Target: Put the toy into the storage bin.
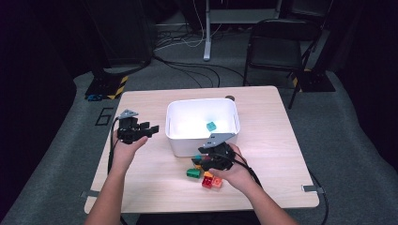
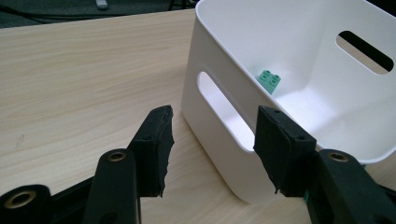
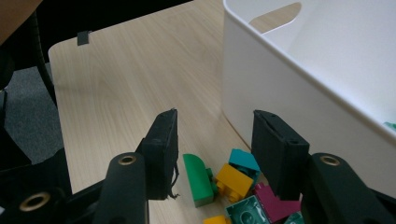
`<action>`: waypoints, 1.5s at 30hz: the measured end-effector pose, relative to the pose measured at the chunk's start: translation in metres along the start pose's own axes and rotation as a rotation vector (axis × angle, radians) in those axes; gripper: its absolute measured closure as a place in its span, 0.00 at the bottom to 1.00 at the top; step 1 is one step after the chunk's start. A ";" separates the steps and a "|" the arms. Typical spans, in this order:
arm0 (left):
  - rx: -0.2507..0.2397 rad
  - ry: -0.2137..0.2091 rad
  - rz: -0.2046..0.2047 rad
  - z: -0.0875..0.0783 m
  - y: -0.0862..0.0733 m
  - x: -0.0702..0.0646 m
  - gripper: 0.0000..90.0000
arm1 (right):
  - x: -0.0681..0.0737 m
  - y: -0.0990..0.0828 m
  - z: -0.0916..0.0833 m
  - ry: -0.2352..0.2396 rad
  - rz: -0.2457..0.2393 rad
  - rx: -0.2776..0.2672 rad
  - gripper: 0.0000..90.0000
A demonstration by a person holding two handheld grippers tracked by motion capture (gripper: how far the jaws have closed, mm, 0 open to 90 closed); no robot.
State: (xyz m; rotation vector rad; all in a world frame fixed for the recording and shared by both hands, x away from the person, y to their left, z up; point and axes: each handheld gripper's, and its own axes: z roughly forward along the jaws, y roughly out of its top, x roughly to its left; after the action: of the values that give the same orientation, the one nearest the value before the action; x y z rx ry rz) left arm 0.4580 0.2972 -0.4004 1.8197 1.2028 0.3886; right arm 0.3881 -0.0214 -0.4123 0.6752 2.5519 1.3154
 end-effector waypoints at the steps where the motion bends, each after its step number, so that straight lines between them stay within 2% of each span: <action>1: -0.002 0.000 0.004 0.000 0.000 0.000 0.52 | 0.001 -0.001 0.002 0.003 -0.010 0.008 0.57; 8: -0.007 0.004 0.004 -0.001 0.000 0.000 0.52 | 0.005 -0.011 0.013 0.024 -0.053 0.013 0.64; 16: -0.006 0.005 0.013 -0.002 0.000 0.001 0.51 | -0.002 -0.029 0.030 0.036 -0.001 0.055 0.66; 22: -0.004 0.007 0.011 -0.003 0.000 0.002 0.51 | -0.006 -0.042 0.043 0.049 0.006 0.099 0.66; 30: -0.011 0.007 -0.002 -0.004 0.000 0.002 0.51 | -0.004 -0.048 0.053 0.057 0.008 0.132 0.66; 32: -0.011 0.008 -0.002 -0.004 0.000 0.003 0.51 | -0.004 -0.050 0.056 0.058 -0.011 0.146 0.66; 36: -0.009 0.009 -0.001 -0.004 0.000 0.003 0.51 | -0.002 -0.052 0.060 0.063 -0.011 0.161 0.66; 45: -0.011 0.013 0.003 -0.005 -0.001 0.004 0.51 | 0.004 -0.051 0.061 0.077 -0.032 0.156 0.67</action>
State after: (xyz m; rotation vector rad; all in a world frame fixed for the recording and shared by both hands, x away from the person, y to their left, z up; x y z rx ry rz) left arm 0.4565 0.3034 -0.3989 1.8120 1.2048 0.4086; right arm 0.3918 -0.0011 -0.4897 0.6191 2.7374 1.1636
